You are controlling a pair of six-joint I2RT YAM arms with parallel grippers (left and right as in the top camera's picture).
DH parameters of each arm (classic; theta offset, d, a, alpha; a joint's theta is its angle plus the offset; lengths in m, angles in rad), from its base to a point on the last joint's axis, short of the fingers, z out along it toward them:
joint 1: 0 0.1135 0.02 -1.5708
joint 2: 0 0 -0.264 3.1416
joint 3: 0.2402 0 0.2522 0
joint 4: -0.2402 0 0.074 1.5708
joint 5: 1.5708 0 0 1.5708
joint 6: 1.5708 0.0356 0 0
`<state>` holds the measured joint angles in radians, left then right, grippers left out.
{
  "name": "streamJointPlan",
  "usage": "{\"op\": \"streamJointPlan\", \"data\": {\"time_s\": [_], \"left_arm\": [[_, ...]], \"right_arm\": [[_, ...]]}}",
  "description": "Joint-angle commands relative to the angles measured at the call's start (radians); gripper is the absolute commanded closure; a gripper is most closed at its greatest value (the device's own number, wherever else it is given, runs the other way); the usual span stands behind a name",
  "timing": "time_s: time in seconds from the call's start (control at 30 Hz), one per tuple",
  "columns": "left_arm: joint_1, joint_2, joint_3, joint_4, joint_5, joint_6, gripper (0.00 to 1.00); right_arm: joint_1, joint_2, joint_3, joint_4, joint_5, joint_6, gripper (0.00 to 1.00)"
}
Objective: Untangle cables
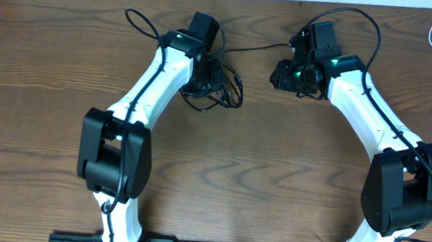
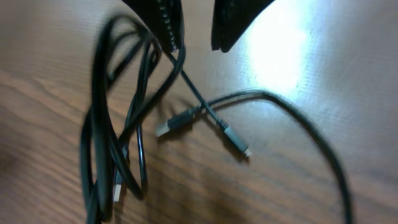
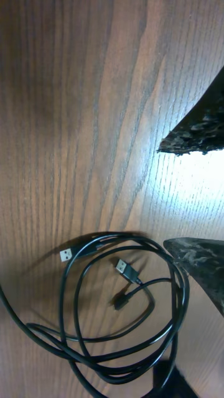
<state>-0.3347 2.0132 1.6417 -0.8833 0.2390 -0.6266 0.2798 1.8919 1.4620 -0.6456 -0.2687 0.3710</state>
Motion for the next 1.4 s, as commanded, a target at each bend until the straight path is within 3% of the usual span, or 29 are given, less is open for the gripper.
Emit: {"op": "streamJointPlan", "data": {"time_s": [0.0, 0.37, 0.63, 0.7, 0.77, 0.93, 1.03, 1.13, 1.37], "left_arm": [[0.007, 0.032, -0.009, 0.022, 0.020, 0.047, 0.74], [0.038, 0.042, -0.026, 0.119, 0.124, 0.101, 0.73], [0.037, 0.047, -0.161, 0.284, 0.168, 0.103, 0.74], [0.037, 0.048, -0.190, 0.323, 0.169, 0.103, 0.79], [0.037, 0.048, -0.196, 0.342, 0.169, 0.103, 0.92], [0.037, 0.021, -0.196, 0.373, 0.169, 0.104, 0.93], [0.037, -0.035, -0.195, 0.377, 0.168, 0.105, 0.93], [0.034, -0.125, -0.195, 0.365, 0.169, 0.107, 0.93], [0.002, -0.306, -0.195, 0.300, 0.169, 0.107, 0.92]], "right_arm": [[0.002, 0.008, -0.006, -0.004, 0.005, -0.013, 0.58], [0.002, 0.008, -0.006, -0.021, 0.008, -0.028, 0.55], [0.002, 0.008, -0.006, -0.021, 0.008, -0.028, 0.55], [0.002, 0.008, -0.006, -0.021, 0.008, -0.028, 0.55], [0.002, 0.008, -0.006, -0.021, 0.008, -0.028, 0.54], [0.003, 0.008, -0.006, -0.019, 0.001, -0.042, 0.55], [0.002, 0.008, -0.006, -0.010, -0.083, -0.113, 0.55], [0.003, 0.003, -0.006, 0.017, -0.239, -0.180, 0.65], [0.032, -0.050, -0.006, 0.117, -0.480, -0.257, 0.58]]}}
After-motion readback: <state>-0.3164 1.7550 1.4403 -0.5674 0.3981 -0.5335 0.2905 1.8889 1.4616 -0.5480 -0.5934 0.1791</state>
